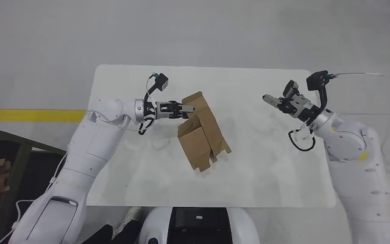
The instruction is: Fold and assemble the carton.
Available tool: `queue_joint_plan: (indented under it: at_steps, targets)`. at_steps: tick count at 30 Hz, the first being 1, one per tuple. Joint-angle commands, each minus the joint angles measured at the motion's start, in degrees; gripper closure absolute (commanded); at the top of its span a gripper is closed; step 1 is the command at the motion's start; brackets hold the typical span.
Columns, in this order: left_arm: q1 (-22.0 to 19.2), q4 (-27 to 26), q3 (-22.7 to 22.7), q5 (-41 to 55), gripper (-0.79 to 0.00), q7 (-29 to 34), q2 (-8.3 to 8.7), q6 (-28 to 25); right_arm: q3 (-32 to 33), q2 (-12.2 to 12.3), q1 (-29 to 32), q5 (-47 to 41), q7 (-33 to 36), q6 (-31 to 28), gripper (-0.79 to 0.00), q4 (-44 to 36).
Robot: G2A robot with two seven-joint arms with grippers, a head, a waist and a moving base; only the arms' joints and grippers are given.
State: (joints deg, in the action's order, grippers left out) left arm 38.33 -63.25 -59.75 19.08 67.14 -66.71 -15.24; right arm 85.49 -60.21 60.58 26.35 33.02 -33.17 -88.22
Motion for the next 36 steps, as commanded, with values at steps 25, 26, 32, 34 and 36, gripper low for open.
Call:
queue_joint_plan:
  at_steps: [25, 26, 32, 34, 36]
  targets:
    - [-7.9, 10.5, 9.1, 10.5, 0.000, 16.3, -3.51, -5.6, -16.5, -0.5, -4.5, -40.4, 31.0, -0.7, -0.785, 5.6]
    - [-8.3, 11.1, 9.5, 11.1, 0.000, 16.5, -3.64, -5.4, -17.4, -0.6, -4.8, -41.6, 32.4, -0.1, -0.785, 6.0]
    - [-9.6, 12.6, 11.2, 14.2, 0.000, 17.1, -4.36, -4.8, -20.1, -0.9, -6.3, -45.7, 36.7, 1.3, -0.785, 7.7]
    - [-9.9, 13.0, 11.8, 15.1, 0.000, 17.2, -4.61, -4.8, -20.9, -1.0, -6.8, -46.9, 37.9, 1.0, -0.785, 8.2]
    - [-10.2, 13.4, 12.4, 16.0, 0.000, 17.1, -4.87, -4.8, -21.8, -1.2, -7.3, -48.0, 38.7, 0.6, -0.785, 8.6]
